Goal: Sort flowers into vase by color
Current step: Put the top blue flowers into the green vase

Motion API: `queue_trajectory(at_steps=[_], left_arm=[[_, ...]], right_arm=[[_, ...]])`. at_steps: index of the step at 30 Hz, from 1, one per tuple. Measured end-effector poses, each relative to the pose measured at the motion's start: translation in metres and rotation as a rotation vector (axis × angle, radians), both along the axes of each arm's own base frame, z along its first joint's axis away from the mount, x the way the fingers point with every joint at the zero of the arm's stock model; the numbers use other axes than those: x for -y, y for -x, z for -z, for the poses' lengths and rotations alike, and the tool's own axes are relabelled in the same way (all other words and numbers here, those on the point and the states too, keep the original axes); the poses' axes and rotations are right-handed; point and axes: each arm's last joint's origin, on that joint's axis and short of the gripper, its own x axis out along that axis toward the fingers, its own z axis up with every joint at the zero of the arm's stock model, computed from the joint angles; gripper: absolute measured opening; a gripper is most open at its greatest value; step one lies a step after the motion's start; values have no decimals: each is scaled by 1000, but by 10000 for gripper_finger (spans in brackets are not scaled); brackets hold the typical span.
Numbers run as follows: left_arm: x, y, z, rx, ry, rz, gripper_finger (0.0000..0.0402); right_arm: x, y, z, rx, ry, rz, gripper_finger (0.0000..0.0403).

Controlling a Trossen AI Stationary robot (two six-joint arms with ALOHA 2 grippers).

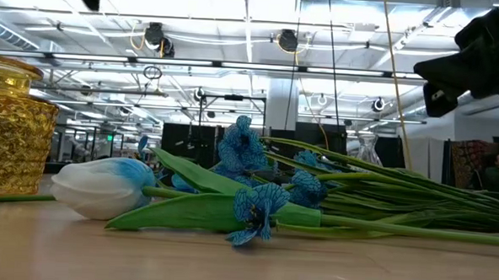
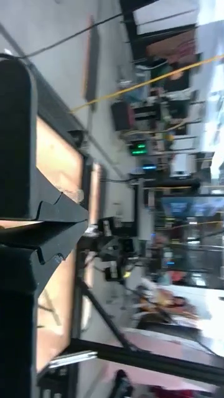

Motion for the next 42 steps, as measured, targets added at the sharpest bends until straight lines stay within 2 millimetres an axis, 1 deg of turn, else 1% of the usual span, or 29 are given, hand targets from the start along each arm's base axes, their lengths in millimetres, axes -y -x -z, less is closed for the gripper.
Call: queue_trajectory(at_steps=[3,6,8,12,15,17,20,23,26,29,31,33,35,37,38,40,42], left_arm=[[1,-18,-19,-108,-3,0,2],[1,-41,-21,-242,-7,0,2],[2,-57,-16,-308,-9,2,2],[3,-81,4,-447,-13,4,2],[3,-93,18,-546,-16,6,2],[3,-98,23,-573,-16,6,2],[4,-103,27,-593,5,4,2],[4,-105,30,-604,8,3,2],[4,-106,29,-598,8,3,2],[4,-106,28,-588,9,3,2],[4,-107,27,-572,10,3,2],[4,-108,26,-562,10,3,2],[4,-109,24,-538,11,4,2],[4,-110,21,-504,12,4,2],[4,-111,20,-491,13,4,2],[4,-111,19,-482,13,5,2],[4,-111,19,-480,13,5,2]], right_arm=[[0,0,0,-2,-59,-2,0],[0,0,0,-6,-123,-5,0],[0,0,0,-10,-162,-13,0],[-1,0,1,-24,-215,-33,0],[-2,0,1,-34,-268,-47,0],[-2,-1,2,-39,-286,-48,0],[0,0,-1,-38,-252,27,0],[1,2,-21,13,-239,52,0],[1,6,-52,59,-179,47,0],[1,10,-94,85,-120,60,0],[2,12,-124,71,-86,94,0],[4,9,-151,18,-42,169,0],[7,2,-170,-49,-8,264,0],[8,-11,-181,-123,18,321,0],[7,-18,-184,-155,25,323,0],[6,-34,-185,-218,28,301,0],[3,-48,-179,-274,11,243,0]])
